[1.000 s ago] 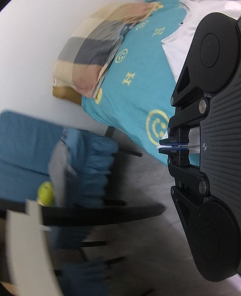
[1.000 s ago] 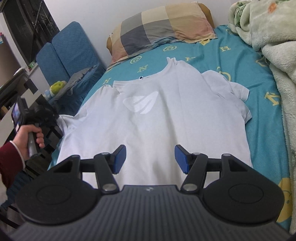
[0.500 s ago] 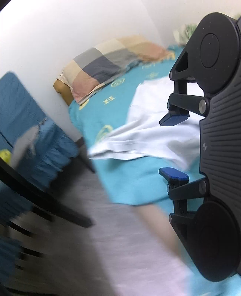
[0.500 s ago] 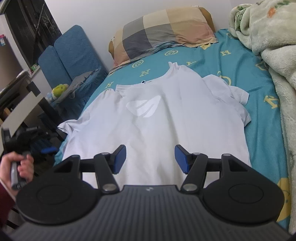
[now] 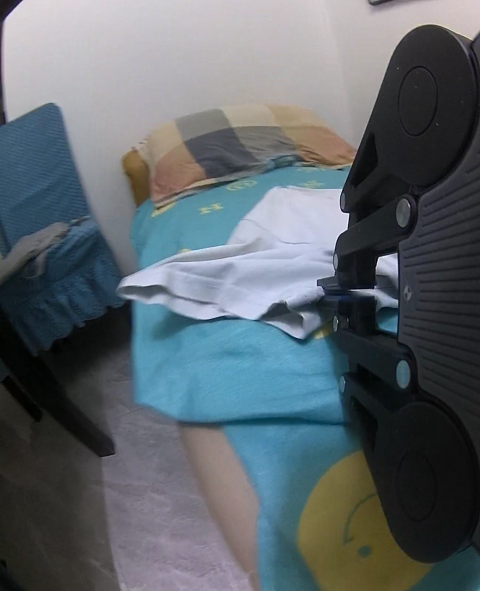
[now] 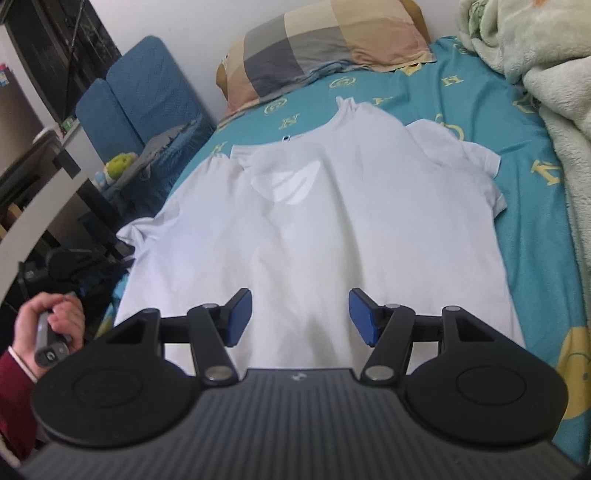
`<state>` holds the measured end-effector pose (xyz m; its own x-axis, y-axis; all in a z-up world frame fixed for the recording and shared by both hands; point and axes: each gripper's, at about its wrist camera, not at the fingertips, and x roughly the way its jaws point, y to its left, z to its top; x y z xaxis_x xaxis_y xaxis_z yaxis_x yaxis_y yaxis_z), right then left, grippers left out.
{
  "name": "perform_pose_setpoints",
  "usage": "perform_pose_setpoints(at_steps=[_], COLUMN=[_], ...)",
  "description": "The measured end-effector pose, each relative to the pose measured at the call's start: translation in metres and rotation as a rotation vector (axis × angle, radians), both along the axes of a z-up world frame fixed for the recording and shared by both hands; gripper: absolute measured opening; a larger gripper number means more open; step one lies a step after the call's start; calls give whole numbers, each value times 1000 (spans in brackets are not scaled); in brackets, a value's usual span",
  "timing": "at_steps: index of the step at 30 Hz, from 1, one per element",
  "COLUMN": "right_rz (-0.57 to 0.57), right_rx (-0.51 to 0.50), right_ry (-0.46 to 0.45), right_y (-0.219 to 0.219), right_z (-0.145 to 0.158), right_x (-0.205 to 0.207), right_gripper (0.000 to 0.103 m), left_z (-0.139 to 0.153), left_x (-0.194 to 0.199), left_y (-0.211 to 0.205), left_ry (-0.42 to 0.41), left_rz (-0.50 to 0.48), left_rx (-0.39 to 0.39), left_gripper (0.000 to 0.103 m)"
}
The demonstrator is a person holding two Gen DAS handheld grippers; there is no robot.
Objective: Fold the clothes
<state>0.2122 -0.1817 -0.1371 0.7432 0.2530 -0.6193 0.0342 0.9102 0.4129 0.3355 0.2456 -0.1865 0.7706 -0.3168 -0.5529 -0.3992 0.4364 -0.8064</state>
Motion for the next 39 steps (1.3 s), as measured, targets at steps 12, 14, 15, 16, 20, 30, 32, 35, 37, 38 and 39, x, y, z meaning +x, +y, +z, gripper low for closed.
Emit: perform_pose_setpoints(at_steps=[12, 14, 15, 16, 20, 30, 32, 35, 37, 38, 39], right_rz=[32, 37, 38, 37, 28, 12, 11, 9, 2, -6, -12], right_rx=[-106, -124, -125, -123, -131, -38, -11, -4, -10, -12, -12], right_ry=[76, 69, 67, 65, 40, -50, -67, -93, -110, -114, -111], right_y=[14, 16, 16, 15, 10, -12, -17, -22, -26, -28, -29], right_z=[-26, -26, -25, -24, -13, 37, 48, 63, 70, 71, 70], right_x=[11, 10, 9, 9, 1, -55, -70, -90, -97, -99, -98], right_gripper=[60, 60, 60, 60, 60, 60, 60, 60, 60, 60, 60], left_z=[50, 47, 45, 51, 71, 100, 101, 92, 82, 77, 72], left_x=[-5, -6, -7, -13, -56, -165, -178, -190, -195, -197, -199], left_y=[31, 32, 33, 33, 22, -9, -21, -41, -55, -63, -70], left_ry=[75, 103, 116, 115, 153, 364, 393, 469, 517, 539, 560], left_rz=[-33, -64, -79, -92, -242, -591, -643, -707, -765, -800, -834], left_rx=[347, 373, 384, 367, 358, 316, 398, 457, 486, 505, 524], left_gripper=[3, 6, 6, 7, 32, 61, 66, 69, 70, 70, 70])
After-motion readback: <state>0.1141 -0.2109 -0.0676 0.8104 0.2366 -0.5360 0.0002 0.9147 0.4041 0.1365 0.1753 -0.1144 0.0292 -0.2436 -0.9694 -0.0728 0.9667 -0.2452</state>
